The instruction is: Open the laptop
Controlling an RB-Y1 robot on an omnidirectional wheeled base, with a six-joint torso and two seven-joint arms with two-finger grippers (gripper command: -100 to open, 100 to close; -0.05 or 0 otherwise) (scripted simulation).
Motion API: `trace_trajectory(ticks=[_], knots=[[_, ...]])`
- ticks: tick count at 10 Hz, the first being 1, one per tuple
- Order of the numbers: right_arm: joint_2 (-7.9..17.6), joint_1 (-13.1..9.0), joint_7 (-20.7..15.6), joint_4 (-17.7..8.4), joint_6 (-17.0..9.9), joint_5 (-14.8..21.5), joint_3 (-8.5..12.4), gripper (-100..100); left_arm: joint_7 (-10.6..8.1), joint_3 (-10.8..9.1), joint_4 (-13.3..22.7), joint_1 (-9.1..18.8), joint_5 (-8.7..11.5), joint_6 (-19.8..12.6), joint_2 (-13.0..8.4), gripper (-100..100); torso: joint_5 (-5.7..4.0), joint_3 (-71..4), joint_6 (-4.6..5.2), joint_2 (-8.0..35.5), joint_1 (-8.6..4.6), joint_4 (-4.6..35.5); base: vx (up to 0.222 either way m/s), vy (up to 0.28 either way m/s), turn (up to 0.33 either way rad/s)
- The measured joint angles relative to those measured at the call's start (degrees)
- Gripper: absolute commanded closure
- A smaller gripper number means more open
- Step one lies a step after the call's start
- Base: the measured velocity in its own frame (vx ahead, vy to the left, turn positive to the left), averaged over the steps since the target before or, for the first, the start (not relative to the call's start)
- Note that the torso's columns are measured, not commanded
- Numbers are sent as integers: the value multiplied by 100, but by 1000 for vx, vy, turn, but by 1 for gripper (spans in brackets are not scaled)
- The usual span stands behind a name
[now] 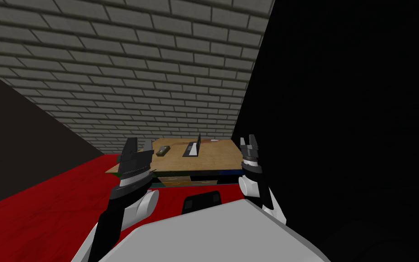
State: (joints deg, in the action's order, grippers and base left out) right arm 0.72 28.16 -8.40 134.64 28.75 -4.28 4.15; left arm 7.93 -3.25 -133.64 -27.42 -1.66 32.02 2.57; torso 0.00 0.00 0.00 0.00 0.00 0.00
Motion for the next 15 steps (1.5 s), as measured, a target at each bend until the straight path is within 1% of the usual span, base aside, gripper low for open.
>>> trace_trajectory(ticks=[1,2,9,10,11,12,15], knots=[[0,0,0,0,0,0,0,0,0,0,0,0,0,0,0,0,0,-467,0,232,0,235,0,0,0],[0,0,0,0,0,0,0,0,0,0,0,0,0,0,0,0,0,-1200,0,597,0,600,0,0,0],[0,0,0,2,1,0,0,0,0,0,-2,0,0,1,0,0,0,-7073,0,3539,0,3537,0,0,0],[0,0,0,2,1,0,0,0,0,0,-2,0,0,1,0,-100,0,-7919,0,3962,0,3960,6,-3,-17],[0,0,0,0,0,0,0,0,5,-1,13,15,-8,-18,-91,-100,0,-8314,0,4155,0,4149,4,-8,-28],[0,0,0,-1,0,0,0,0,7,-20,55,45,-13,-40,-221,-100,0,-8426,0,4207,0,4205,2,-11,-32],[0,0,0,-1,0,0,0,0,36,-29,160,109,-69,-164,-588,-100,0,-8457,0,4228,-1,4228,4,-15,-47]])
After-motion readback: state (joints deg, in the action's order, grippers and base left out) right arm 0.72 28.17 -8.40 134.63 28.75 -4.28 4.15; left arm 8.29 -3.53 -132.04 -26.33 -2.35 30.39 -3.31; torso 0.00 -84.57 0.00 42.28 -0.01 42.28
